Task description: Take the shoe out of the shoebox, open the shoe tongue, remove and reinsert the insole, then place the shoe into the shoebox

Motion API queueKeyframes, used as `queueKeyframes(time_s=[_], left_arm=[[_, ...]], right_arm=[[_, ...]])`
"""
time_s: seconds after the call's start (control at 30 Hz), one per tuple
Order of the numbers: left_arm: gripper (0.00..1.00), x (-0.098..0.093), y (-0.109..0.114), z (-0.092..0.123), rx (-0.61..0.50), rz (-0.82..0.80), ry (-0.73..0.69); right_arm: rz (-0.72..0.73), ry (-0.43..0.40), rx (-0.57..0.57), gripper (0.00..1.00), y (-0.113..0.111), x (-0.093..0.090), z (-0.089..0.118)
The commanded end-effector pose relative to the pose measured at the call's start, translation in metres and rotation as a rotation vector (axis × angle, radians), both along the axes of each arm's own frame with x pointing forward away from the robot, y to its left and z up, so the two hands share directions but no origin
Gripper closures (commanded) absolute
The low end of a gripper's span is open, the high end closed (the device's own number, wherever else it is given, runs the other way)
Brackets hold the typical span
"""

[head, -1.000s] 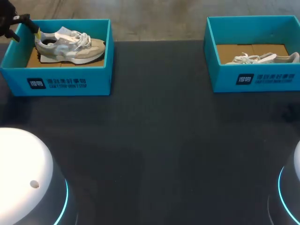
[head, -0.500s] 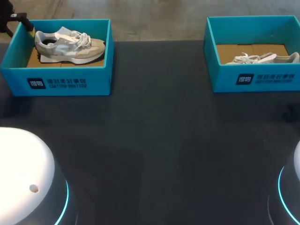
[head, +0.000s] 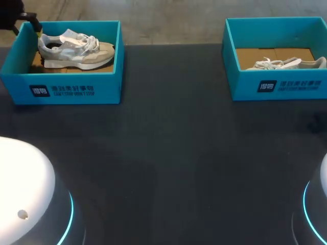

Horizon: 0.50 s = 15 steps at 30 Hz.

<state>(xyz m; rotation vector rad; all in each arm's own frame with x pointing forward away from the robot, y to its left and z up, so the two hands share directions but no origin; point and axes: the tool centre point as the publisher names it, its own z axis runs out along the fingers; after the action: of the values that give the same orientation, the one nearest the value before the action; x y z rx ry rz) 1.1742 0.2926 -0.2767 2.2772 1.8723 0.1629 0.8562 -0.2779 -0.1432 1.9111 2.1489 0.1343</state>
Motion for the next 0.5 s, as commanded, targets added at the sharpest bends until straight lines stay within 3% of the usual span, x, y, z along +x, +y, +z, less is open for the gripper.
queueKeyframes(time_s=[0.03,0.07,0.13,0.23,0.37,0.4,0.5], left_arm=[[0.00,0.026,-0.002,-0.010,0.006,-0.013,0.038],[0.01,0.027,-0.003,-0.012,0.011,-0.015,0.040],[0.27,0.030,-0.004,-0.016,0.012,-0.014,0.044],[0.15,0.034,-0.007,-0.021,0.017,-0.009,0.049],[0.22,0.040,-0.011,-0.029,0.027,-0.004,0.052],[0.29,0.042,-0.012,-0.031,0.027,-0.005,0.056],[0.32,0.047,-0.014,-0.038,0.033,-0.005,0.065]], right_arm=[[-0.001,0.000,-0.001,0.00,0.000,0.000,0.000],[-0.001,0.000,-0.001,0.00,0.000,0.000,0.000],[-0.001,0.000,-0.001,0.00,0.000,0.000,0.000],[-0.001,0.000,-0.001,0.00,0.000,0.000,0.000],[-0.001,0.000,-0.001,0.00,0.000,0.000,0.000],[-0.001,0.000,-0.001,0.00,0.000,0.000,0.000],[-0.001,0.000,-0.001,0.00,0.000,0.000,0.000]])
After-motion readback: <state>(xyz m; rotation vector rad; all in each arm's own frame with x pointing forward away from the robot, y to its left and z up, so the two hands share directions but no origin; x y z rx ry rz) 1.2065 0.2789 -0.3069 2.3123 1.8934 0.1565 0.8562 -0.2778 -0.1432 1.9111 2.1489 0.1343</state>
